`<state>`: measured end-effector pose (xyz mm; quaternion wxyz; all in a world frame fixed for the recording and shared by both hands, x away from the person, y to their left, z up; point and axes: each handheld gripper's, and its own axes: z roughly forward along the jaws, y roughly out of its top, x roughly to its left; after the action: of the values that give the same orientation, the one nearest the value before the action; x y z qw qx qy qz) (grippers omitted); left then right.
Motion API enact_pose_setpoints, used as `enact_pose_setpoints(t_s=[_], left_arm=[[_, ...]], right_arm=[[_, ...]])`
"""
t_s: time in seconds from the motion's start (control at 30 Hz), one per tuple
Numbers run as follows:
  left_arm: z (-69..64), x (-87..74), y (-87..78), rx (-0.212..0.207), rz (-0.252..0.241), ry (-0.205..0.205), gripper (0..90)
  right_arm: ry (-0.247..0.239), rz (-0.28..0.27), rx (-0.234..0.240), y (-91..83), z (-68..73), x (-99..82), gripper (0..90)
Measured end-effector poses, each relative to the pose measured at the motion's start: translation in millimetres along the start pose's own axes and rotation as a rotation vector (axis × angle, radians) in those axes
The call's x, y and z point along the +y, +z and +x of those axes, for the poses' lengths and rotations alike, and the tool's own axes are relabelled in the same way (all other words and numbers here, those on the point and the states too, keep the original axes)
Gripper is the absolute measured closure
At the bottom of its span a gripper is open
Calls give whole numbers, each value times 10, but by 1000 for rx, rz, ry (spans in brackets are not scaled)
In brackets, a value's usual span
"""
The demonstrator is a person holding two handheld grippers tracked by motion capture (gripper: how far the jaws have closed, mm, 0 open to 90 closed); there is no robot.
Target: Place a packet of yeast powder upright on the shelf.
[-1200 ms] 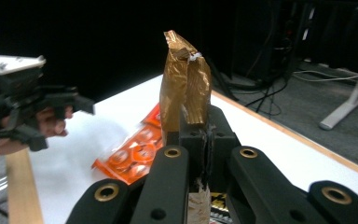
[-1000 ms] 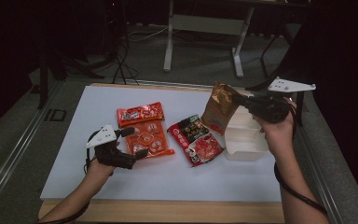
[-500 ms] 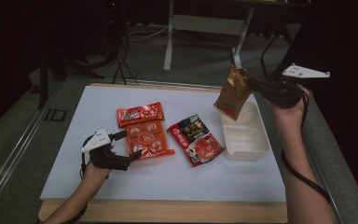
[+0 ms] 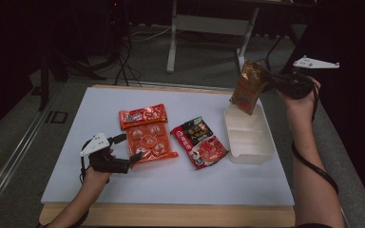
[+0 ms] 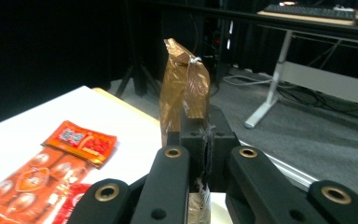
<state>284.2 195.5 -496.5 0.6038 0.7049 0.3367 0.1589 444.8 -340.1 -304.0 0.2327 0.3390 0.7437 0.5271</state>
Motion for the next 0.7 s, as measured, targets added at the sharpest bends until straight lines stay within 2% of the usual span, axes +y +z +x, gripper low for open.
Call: enact_pose_setpoints(t_s=[0.2, 0.43, 0.7], left_arm=[[12, -18, 7, -4, 1, -12, 28], [19, -30, 14, -8, -1, -26, 28], [34, -40, 6, -9, -6, -33, 28]], right_arm=[[18, 23, -3, 93, -138, -90, 885], [33, 81, -2, 305, -314, -240, 885], [15, 119, -17, 486, -407, -311, 883]])
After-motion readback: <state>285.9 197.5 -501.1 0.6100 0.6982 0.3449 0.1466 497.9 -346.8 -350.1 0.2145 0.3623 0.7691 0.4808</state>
